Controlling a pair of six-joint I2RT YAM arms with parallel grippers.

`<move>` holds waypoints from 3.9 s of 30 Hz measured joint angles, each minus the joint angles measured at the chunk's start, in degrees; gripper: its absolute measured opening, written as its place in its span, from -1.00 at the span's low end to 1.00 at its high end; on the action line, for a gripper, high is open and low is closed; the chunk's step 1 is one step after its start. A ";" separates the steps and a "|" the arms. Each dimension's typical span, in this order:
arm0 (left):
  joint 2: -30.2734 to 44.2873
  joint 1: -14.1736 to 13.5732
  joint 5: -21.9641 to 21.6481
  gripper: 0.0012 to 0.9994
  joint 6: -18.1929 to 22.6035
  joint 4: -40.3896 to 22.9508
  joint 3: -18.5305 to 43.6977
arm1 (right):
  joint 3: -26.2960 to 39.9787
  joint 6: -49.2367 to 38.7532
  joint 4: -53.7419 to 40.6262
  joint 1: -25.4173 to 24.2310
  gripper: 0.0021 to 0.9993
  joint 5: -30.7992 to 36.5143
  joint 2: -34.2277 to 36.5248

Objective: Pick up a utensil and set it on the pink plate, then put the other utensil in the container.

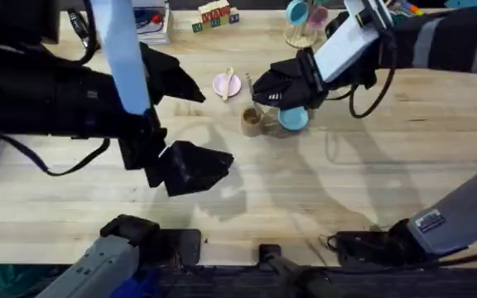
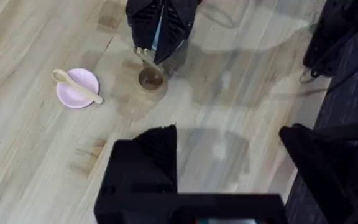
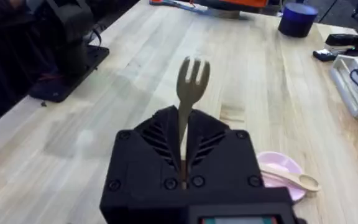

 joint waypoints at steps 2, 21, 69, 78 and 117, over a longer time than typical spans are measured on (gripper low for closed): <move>0.00 0.00 0.00 0.99 -0.01 0.00 0.00 | 0.00 0.14 1.00 0.00 -0.94 0.05 0.64; 0.00 0.00 0.00 0.99 0.00 0.00 0.00 | 0.00 -0.24 5.62 0.02 -0.94 0.88 5.31; 0.00 0.00 0.00 0.99 0.00 0.00 0.00 | -0.09 -1.42 5.97 0.02 0.99 1.49 10.33; 0.00 0.00 0.00 0.99 0.00 0.00 0.00 | -0.11 -1.35 5.99 0.02 0.99 1.42 10.33; 0.00 0.00 -0.02 0.99 -0.02 0.00 0.00 | -0.22 28.92 -30.72 -2.32 0.99 45.46 -37.37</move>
